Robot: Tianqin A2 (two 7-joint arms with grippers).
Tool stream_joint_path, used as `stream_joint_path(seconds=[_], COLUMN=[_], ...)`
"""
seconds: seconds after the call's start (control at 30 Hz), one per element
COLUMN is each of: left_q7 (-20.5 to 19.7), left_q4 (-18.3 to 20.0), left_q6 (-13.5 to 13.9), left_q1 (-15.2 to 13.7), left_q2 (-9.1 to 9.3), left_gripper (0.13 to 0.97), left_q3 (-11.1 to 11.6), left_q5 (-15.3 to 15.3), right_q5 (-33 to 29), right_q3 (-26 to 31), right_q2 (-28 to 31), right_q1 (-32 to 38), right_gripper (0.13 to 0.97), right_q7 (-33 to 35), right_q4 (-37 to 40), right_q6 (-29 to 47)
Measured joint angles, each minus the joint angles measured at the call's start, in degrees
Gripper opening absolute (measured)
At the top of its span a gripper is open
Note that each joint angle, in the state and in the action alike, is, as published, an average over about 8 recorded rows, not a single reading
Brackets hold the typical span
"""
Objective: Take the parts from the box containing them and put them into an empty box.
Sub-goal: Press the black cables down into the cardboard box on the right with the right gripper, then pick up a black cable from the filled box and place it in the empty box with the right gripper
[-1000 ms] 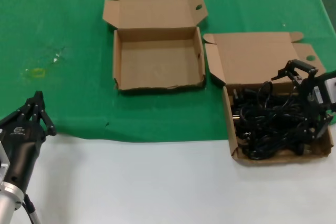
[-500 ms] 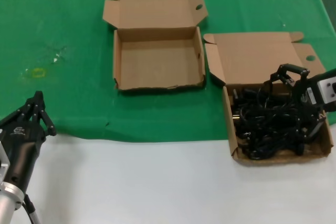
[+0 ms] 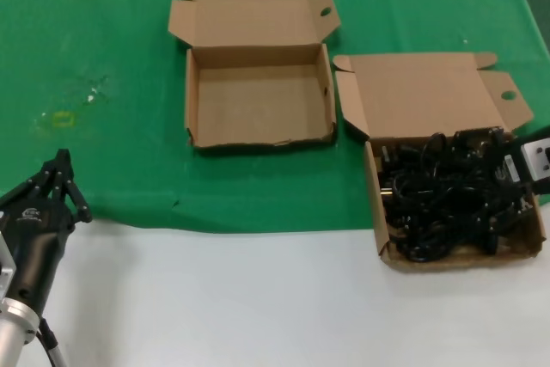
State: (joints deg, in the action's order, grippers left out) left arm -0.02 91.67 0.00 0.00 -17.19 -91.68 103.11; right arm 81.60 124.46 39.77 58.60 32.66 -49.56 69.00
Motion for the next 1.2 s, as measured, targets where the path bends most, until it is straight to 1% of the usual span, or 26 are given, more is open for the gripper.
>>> stream_joint_path(seconds=[0.13,0.17,0.43,0.47,0.73,0.87,1.0,1.13,1.2], left_q7=[0.0,0.0,0.0,0.0,0.0,0.0,0.0,0.0,0.0], left_q4=[0.0,0.0,0.0,0.0,0.0,0.0,0.0,0.0,0.0], left_q6=[0.0,0.0,0.0,0.0,0.0,0.0,0.0,0.0,0.0], left_q1=[0.0,0.0,0.0,0.0,0.0,0.0,0.0,0.0,0.0], left_q2=[0.0,0.0,0.0,0.0,0.0,0.0,0.0,0.0,0.0], left_gripper=[0.144,0.144,0.144,0.144,0.144,0.144,0.144,0.144,0.144], left_q3=[0.0,0.0,0.0,0.0,0.0,0.0,0.0,0.0,0.0], left_q5=[0.0,0.0,0.0,0.0,0.0,0.0,0.0,0.0,0.0], right_q5=[-0.34,-0.43,-1.07,-1.14,-1.5,-1.67,-1.72,-1.45,-1.06], right_q3=[-0.32,-0.38,-0.78,-0.83,-1.38,-1.81,-2.36,-2.99,-3.36], right_q2=[-0.14,-0.17,-0.1,-0.06,0.48,1.03,1.97,3.37,4.26], right_q1=[-0.01,-0.02,-0.4,-0.48,-1.13,-1.26,-1.27,-1.16,-1.03], right_gripper=[0.707,0.707,0.488,0.488,0.312,0.312,0.266,0.22,0.219], right_q7=[0.15,0.19,0.1,0.05,-0.38,-0.86,-2.12,-4.8,-6.9], right_q4=[0.28,0.33,0.14,0.05,-1.18,-2.22,-3.93,-6.54,-8.23], right_q6=[-0.03,-0.05,-0.09,-0.1,-0.37,-0.61,-0.45,0.73,1.88])
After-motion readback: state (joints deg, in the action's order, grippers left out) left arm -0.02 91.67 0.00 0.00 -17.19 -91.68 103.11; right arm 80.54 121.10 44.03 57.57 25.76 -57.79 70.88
